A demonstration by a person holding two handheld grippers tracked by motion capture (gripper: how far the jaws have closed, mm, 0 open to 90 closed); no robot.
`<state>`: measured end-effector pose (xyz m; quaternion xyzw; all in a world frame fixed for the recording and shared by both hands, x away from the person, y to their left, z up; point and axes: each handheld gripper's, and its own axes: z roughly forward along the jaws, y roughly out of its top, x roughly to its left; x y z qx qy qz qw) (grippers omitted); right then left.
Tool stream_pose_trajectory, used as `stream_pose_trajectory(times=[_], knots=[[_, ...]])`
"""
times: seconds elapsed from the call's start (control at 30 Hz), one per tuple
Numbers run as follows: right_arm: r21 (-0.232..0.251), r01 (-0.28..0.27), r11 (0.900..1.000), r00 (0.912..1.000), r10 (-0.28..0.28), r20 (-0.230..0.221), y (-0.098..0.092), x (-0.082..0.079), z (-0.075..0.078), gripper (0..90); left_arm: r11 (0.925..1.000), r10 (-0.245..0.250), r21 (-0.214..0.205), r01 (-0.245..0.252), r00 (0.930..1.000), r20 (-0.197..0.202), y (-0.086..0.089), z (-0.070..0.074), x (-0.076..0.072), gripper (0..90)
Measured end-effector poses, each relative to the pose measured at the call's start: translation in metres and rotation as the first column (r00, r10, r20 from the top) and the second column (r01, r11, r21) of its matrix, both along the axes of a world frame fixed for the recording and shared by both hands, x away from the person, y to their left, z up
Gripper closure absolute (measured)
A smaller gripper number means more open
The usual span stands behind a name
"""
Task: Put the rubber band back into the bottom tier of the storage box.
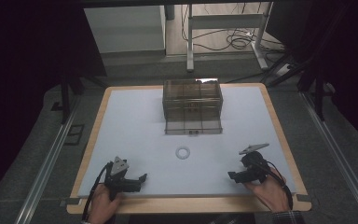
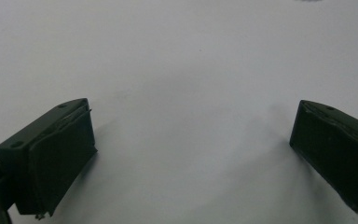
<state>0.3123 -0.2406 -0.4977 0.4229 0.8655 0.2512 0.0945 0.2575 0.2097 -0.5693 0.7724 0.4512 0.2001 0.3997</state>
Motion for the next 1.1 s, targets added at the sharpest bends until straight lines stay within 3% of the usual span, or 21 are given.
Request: stream_pose_trajectory(times=[0.43, 1.1], knots=[[-0.022, -0.056, 0.9982, 0.9984, 0.056, -0.003, 0.018, 0.014, 0.003, 30.3, 1.0000, 0.000, 0.000, 0.000, 1.0000, 0.000, 0.000, 0.000, 0.000, 0.0], [-0.023, -0.063, 0.9978, 0.9979, 0.063, -0.020, 0.038, 0.035, 0.006, 42.2, 1.0000, 0.000, 0.000, 0.000, 1.0000, 0.000, 0.000, 0.000, 0.000, 0.0]])
